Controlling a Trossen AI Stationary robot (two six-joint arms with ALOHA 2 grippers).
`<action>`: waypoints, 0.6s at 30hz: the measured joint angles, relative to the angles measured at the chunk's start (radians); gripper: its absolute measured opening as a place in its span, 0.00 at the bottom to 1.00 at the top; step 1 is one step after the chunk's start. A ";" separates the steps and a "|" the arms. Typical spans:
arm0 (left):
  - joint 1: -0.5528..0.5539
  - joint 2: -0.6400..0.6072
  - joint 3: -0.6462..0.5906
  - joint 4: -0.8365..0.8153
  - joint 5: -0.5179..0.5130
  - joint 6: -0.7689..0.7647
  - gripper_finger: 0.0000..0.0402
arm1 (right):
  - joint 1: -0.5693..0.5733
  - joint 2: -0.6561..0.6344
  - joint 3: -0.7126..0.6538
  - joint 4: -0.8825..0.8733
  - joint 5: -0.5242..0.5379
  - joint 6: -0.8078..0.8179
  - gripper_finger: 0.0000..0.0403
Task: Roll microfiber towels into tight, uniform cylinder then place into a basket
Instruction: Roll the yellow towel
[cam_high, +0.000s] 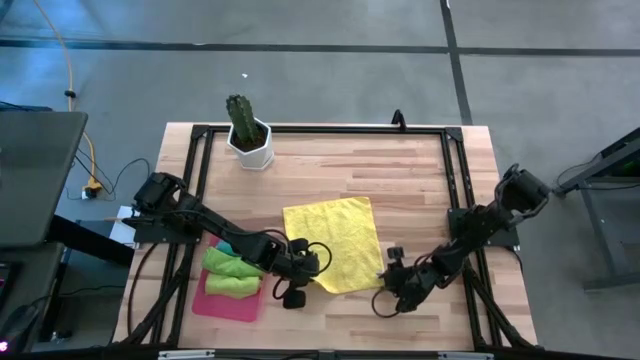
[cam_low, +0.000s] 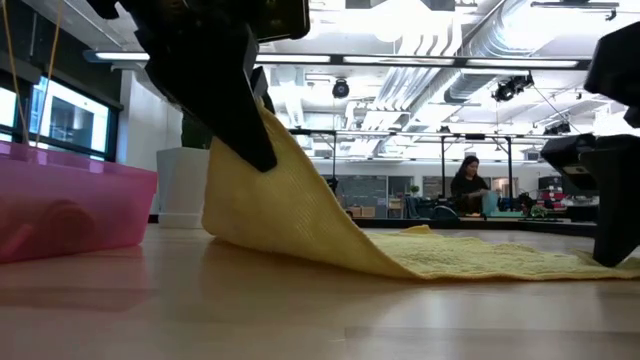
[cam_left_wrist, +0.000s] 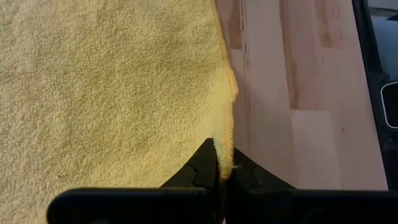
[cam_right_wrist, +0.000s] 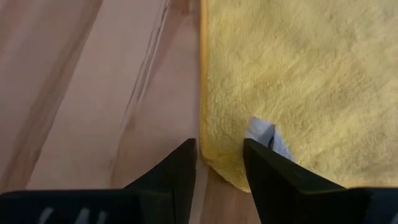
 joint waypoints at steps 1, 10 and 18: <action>0.000 0.000 0.000 0.000 0.000 0.000 0.00 | 0.000 0.008 0.002 0.004 0.000 -0.002 0.32; 0.000 0.000 0.000 0.000 -0.002 -0.008 0.00 | 0.001 0.033 0.004 -0.006 0.011 0.022 0.31; -0.008 0.000 0.000 -0.002 -0.002 -0.064 0.00 | 0.001 0.034 0.005 -0.028 0.002 0.077 0.13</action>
